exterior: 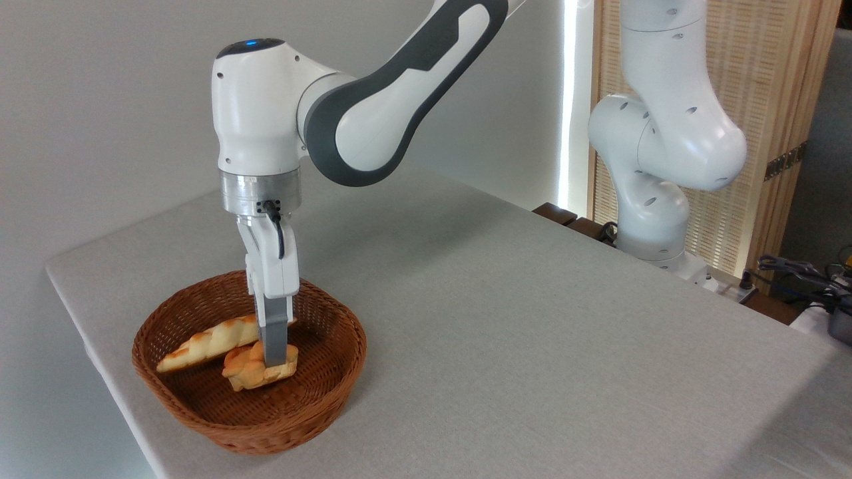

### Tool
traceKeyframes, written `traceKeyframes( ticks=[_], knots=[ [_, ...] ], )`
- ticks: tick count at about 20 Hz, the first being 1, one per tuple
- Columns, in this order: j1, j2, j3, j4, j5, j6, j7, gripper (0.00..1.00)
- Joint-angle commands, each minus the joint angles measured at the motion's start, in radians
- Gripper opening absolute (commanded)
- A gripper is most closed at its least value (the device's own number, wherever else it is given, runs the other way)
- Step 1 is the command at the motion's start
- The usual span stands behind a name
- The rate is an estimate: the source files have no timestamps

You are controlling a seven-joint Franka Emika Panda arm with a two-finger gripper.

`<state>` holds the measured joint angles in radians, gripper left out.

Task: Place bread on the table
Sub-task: 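Close the gripper on the round orange bun, then lift the bun out of the basket and carry it beside the basket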

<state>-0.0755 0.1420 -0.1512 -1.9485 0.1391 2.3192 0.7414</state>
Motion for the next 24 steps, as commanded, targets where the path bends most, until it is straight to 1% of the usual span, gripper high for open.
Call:
traceKeyframes(
  ticks=[1, 3, 5, 6, 8, 9, 12, 14, 15, 17, 18, 19, 21, 23, 24],
  knots=[
    [0.013, -0.065, 0.007, 0.008, 0.005, -0.053, 0.001, 0.10],
    [0.017, -0.094, 0.013, 0.048, 0.005, -0.151, 0.006, 0.10],
    [0.017, -0.117, 0.036, 0.074, 0.004, -0.217, 0.007, 0.10],
    [0.017, -0.128, 0.039, 0.079, -0.001, -0.240, 0.006, 0.10],
    [0.017, -0.162, 0.042, 0.077, -0.029, -0.285, 0.007, 0.10],
    [0.017, -0.180, 0.044, 0.077, -0.029, -0.318, 0.007, 0.10],
    [0.016, -0.235, 0.053, 0.069, -0.032, -0.464, 0.015, 0.14],
    [0.014, -0.274, 0.055, 0.043, -0.030, -0.559, 0.026, 0.15],
    [0.016, -0.295, 0.055, 0.019, -0.030, -0.589, 0.051, 0.17],
    [0.017, -0.340, 0.061, -0.051, -0.032, -0.607, 0.123, 0.20],
    [0.017, -0.348, 0.065, -0.084, -0.033, -0.607, 0.140, 0.24],
    [0.016, -0.346, 0.065, -0.111, -0.042, -0.604, 0.144, 0.31],
    [0.011, -0.335, 0.065, -0.157, -0.105, -0.571, 0.150, 0.47],
    [0.010, -0.326, 0.065, -0.196, -0.147, -0.520, 0.159, 0.94],
    [0.008, -0.325, 0.065, -0.208, -0.159, -0.506, 0.159, 1.00]
  ],
)
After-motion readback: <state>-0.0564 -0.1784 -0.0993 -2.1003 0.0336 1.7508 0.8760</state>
